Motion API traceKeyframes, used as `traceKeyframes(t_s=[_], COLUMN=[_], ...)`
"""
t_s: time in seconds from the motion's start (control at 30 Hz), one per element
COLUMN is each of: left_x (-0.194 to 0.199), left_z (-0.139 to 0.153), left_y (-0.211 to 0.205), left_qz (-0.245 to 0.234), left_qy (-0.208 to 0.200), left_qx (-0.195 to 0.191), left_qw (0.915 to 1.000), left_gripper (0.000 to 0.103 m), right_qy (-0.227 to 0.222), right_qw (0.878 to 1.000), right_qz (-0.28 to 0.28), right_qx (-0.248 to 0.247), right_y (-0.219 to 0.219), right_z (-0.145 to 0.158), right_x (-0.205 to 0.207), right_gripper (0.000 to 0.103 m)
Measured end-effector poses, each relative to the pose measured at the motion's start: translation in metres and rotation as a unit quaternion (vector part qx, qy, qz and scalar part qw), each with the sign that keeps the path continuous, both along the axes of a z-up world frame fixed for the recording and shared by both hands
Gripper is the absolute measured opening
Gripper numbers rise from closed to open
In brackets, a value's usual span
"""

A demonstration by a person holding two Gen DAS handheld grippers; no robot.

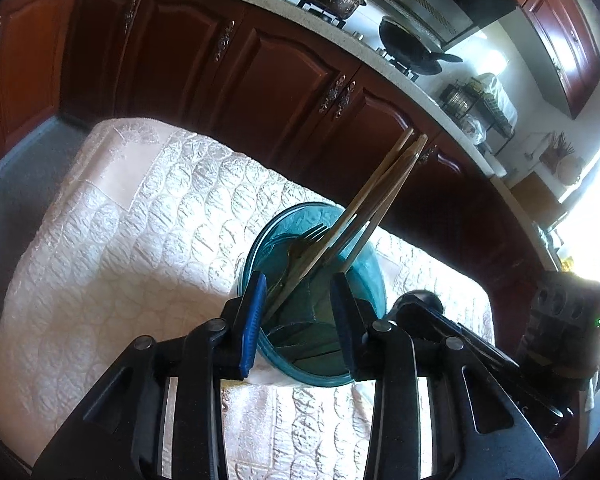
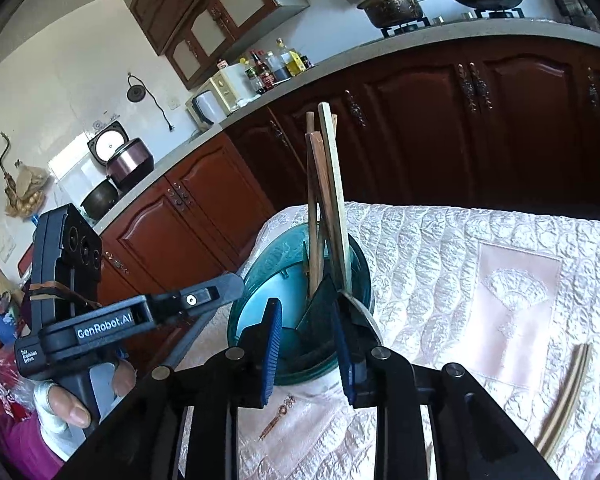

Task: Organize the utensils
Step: 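Open both tools and lift them away from the cup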

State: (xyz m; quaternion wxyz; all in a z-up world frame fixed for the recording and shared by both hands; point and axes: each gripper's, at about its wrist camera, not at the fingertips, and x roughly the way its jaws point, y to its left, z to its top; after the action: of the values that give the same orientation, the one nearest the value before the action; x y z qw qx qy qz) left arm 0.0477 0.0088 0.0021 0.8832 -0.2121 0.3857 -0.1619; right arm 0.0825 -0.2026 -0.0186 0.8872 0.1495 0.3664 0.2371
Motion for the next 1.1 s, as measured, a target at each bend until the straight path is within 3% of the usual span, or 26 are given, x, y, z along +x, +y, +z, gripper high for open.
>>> traceKeyframes(t_s=[0.6, 0.9, 1.1], left_x=[-0.03, -0.041, -0.049], left_z=[0.017, 0.026, 0.03], left_y=[-0.001, -0.006, -0.019], left_qz=[0.004, 0.001, -0.012], left_qy=[-0.018, -0.034, -0.041], left_qx=[0.017, 0.033, 0.047], left_qw=[0.9997, 0.9989, 0.998], left_gripper=[0.035, 0.035, 0.036], right_qy=[0.003, -0.024, -0.038], right_qw=[1.0, 0.999, 0.995], right_qz=[-0.008, -0.027, -0.074], right_qx=[-0.021, -0.027, -0.051], right_y=[0.002, -0.016, -0.042], right_z=[0.012, 0.036, 0.046], right_x=[-0.023, -0.046, -0.073], right_gripper=[0.034, 0.034, 0.046])
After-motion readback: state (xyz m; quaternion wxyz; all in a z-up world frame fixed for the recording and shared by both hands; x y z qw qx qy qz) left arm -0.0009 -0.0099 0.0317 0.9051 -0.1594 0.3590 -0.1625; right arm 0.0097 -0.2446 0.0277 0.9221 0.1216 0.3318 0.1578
